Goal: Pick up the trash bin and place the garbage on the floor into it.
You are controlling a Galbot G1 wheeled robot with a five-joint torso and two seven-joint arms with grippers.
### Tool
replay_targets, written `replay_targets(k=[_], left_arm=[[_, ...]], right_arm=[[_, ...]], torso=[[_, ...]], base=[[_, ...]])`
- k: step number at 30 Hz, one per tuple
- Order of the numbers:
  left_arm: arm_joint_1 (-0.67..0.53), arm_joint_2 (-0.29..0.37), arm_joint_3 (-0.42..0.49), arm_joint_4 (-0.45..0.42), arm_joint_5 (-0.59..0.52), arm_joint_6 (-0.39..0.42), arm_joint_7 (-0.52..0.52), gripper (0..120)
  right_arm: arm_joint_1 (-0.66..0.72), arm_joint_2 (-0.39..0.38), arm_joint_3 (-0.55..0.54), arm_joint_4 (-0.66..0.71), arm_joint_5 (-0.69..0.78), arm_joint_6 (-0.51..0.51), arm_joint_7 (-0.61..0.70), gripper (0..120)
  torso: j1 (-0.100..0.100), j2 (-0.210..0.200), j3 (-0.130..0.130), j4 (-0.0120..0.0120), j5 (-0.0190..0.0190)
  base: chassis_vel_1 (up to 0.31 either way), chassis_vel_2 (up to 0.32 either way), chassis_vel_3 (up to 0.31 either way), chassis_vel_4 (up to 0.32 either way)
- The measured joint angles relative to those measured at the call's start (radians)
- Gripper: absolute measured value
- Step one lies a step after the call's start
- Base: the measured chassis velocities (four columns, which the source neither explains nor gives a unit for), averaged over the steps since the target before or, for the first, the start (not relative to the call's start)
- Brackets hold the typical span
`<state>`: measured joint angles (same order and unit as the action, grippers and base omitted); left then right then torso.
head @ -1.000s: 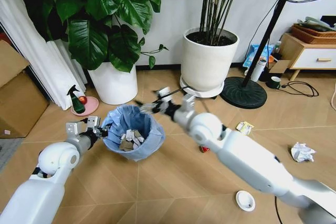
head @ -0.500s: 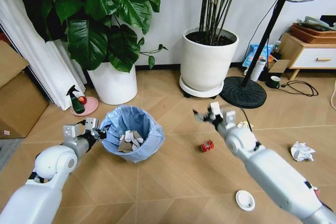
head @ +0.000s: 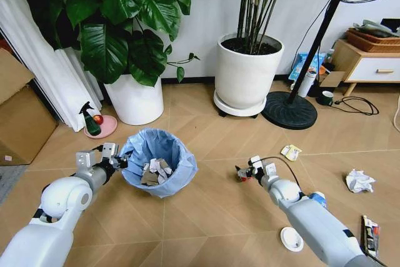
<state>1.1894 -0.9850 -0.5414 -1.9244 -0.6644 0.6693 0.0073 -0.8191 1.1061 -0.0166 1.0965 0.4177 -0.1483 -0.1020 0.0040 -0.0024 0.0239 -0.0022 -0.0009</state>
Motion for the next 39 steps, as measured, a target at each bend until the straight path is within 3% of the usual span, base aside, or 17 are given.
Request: replay_targets(k=[12, 27, 39], left_arm=[[-0.005, -0.005, 0.006, 0.011, 0.004, -0.004, 0.003, 0], [-0.003, -0.001, 0.006, 0.013, 0.006, -0.007, 0.007, 0], [-0.006, -0.003, 0.007, 0.012, 0.006, -0.008, 0.009, 0]], right_arm=[[0.021, 0.059, -0.003, -0.11, -0.056, 0.015, -0.034, 96], [0.074, 0.133, 0.002, -0.232, -0.111, 0.033, -0.048, 70], [0.078, 0.139, 0.015, -0.275, -0.126, 0.034, -0.042, 68]], torso=[[0.0, 0.0, 0.0, -0.0002, 0.0003], [0.0, 0.0, 0.0, 0.0, -0.0002], [0.0, 0.0, 0.0, -0.0001, 0.0001]], base=[[0.0, 0.0, 0.0, 0.0], [0.0, 0.0, 0.0, 0.0], [0.0, 0.0, 0.0, 0.0]])
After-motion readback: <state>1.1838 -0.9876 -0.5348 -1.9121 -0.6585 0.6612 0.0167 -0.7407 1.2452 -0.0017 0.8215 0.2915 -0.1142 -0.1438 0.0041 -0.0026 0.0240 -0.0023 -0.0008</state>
